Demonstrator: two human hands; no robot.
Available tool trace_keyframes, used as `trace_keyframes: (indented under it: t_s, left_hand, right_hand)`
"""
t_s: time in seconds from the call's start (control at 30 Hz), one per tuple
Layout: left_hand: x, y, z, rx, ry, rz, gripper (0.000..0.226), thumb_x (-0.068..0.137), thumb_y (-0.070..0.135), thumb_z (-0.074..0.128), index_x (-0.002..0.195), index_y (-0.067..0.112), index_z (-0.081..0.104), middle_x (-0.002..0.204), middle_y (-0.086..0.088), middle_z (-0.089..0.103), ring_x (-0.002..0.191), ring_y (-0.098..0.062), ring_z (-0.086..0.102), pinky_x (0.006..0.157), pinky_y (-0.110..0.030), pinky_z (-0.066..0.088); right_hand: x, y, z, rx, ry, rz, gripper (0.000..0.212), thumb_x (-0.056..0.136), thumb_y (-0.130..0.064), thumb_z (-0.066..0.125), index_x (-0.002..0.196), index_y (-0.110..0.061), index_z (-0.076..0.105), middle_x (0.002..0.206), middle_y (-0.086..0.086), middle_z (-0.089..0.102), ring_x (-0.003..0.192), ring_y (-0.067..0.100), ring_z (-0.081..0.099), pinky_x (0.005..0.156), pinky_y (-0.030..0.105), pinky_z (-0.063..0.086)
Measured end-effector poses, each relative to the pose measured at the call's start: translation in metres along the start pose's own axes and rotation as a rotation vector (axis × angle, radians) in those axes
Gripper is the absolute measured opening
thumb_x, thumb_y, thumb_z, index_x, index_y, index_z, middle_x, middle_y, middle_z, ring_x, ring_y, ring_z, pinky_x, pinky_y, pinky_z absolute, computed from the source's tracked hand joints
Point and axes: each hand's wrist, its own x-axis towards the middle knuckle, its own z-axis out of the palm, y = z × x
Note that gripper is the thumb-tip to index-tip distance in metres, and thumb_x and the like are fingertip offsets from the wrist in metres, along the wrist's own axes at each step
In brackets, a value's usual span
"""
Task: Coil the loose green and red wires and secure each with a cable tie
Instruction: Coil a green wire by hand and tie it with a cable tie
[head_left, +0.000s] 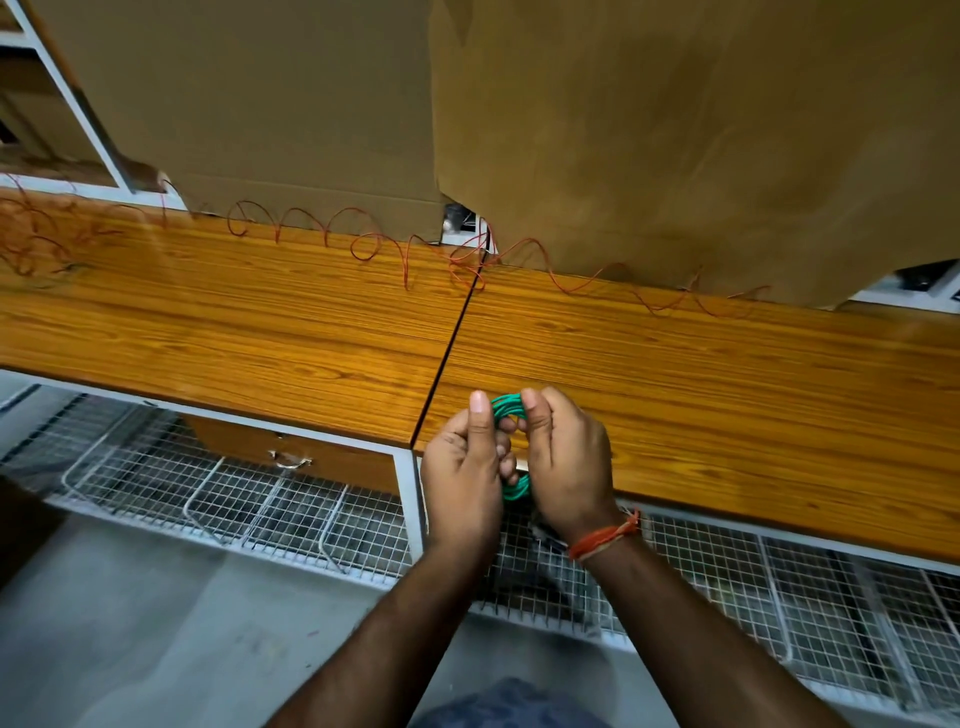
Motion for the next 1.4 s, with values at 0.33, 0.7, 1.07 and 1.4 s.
trace_keyframes:
  t_s: [0.33, 0.7, 1.07, 1.4]
  left_hand:
    - [0.018, 0.019, -0.017, -0.264, -0.356, -0.376, 0.046, 0.104, 0.041, 0.042, 0.085, 0.002, 0.058, 0.047, 0.006, 0.030, 0.035, -0.004, 0.028, 0.040, -0.020, 0.031]
    - [0.033, 0.018, -0.038, -0.394, -0.362, -0.495, 0.032, 0.096, 0.036, 0.049, 0.074, 0.013, 0.050, 0.044, 0.010, 0.027, 0.031, -0.002, 0.024, 0.034, -0.017, 0.024]
    - [0.088, 0.007, -0.075, -0.658, -0.006, -0.445, 0.040, 0.107, 0.047, 0.037, 0.080, 0.019, 0.047, 0.047, 0.011, 0.033, 0.035, -0.002, 0.030, 0.037, -0.017, 0.029]
    - [0.055, -0.040, 0.014, 0.167, -0.380, -0.103, 0.038, 0.112, 0.029, 0.032, 0.092, 0.002, 0.049, 0.064, 0.000, 0.053, 0.058, -0.015, 0.046, 0.059, -0.023, 0.043]
  right_hand:
    - [0.004, 0.008, -0.010, 0.191, -0.139, -0.015, 0.040, 0.107, -0.044, 0.035, 0.073, -0.029, 0.049, 0.062, -0.007, 0.052, 0.056, 0.006, 0.051, 0.053, 0.024, 0.038]
    - [0.002, 0.001, -0.007, 0.164, -0.208, -0.105, 0.036, 0.107, -0.040, 0.039, 0.085, -0.016, 0.054, 0.067, -0.001, 0.053, 0.060, 0.016, 0.052, 0.055, 0.038, 0.041]
    - [-0.053, 0.038, -0.032, -0.228, -0.486, -0.046, 0.030, 0.101, -0.055, 0.044, 0.100, -0.030, 0.060, 0.084, -0.012, 0.066, 0.072, 0.010, 0.062, 0.059, 0.037, 0.052]
    - [-0.042, 0.036, -0.084, -0.018, -0.308, -0.092, 0.010, 0.099, -0.020, 0.066, 0.095, -0.011, 0.069, 0.085, -0.004, 0.060, 0.078, 0.009, 0.053, 0.067, 0.025, 0.042]
